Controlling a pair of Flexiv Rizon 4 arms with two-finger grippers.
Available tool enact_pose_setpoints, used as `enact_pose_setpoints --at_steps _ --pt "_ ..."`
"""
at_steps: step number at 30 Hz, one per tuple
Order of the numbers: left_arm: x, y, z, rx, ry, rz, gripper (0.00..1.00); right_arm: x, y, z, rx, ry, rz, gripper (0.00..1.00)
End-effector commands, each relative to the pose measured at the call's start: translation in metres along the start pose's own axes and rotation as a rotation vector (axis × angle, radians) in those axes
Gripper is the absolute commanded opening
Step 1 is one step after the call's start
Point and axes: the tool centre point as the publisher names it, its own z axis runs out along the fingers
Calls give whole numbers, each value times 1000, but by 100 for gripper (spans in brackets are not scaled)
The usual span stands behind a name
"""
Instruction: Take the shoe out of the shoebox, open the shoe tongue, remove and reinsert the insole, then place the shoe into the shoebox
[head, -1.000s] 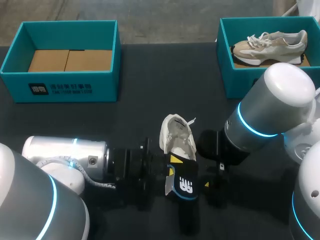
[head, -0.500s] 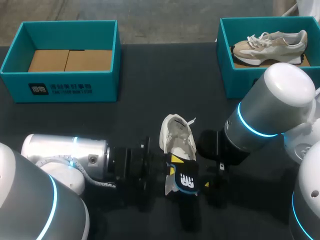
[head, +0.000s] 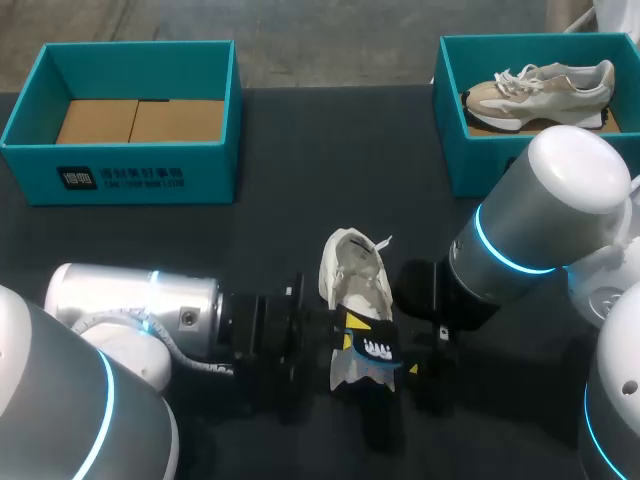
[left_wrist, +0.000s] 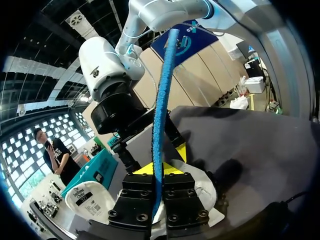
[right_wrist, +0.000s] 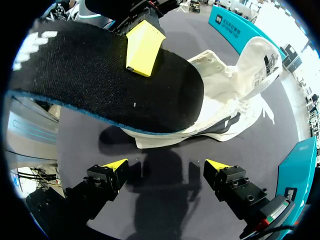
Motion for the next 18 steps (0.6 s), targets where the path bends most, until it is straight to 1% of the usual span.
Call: enact_pose_setpoints --at_steps 1,8,18 --pt "-2 2 3 0 11 -5 0 1 0 2 -1 -1 0 100" --pt "-3 12 1 15 8 -13 0 1 0 2 -1 -1 0 100" --pt "-7 24 1 -10 -1 -25 0 1 0 2 -1 -1 0 100"
